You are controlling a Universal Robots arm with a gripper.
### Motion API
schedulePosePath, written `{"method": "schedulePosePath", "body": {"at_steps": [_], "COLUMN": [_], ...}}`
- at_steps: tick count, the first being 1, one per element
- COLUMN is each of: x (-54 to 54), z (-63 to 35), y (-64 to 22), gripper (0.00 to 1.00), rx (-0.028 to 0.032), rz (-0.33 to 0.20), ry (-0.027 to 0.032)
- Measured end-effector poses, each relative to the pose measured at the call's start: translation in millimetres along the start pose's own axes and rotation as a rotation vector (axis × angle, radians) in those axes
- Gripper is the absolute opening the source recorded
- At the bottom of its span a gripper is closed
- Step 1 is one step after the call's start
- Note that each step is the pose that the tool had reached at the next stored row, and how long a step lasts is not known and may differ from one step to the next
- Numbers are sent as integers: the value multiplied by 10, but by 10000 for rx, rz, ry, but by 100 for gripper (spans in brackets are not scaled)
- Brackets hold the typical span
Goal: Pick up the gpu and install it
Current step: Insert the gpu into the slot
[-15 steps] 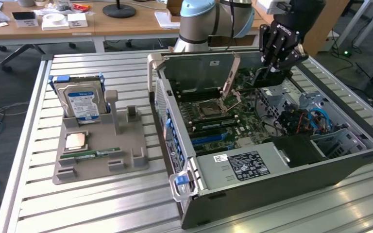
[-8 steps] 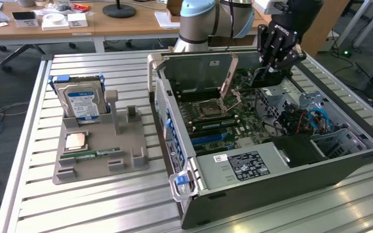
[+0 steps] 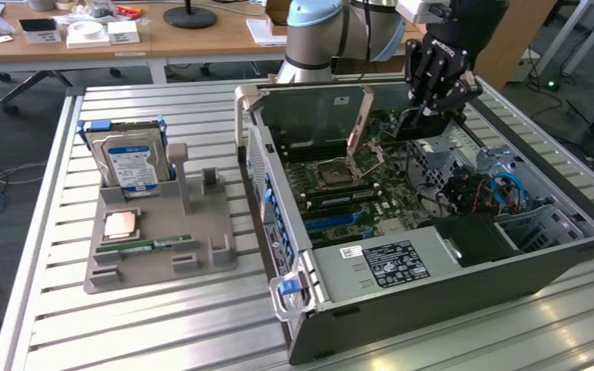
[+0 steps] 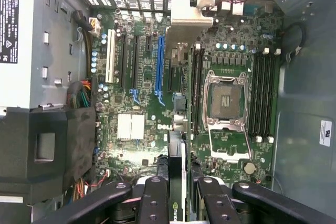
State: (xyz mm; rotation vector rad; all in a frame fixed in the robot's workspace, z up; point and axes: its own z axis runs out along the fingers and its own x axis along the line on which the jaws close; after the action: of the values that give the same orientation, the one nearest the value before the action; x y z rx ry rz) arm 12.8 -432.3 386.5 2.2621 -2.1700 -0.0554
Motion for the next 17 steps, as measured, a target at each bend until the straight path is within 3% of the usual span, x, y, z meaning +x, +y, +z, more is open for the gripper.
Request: {"method": "schedulePosePath", "body": {"at_steps": [14,17], "x": [-3,-3], "z": [16,56], "y": [71,91], "gripper": [26,26], "rx": [45,99], "rz": [-3,-4], "ry": [1,4]}}
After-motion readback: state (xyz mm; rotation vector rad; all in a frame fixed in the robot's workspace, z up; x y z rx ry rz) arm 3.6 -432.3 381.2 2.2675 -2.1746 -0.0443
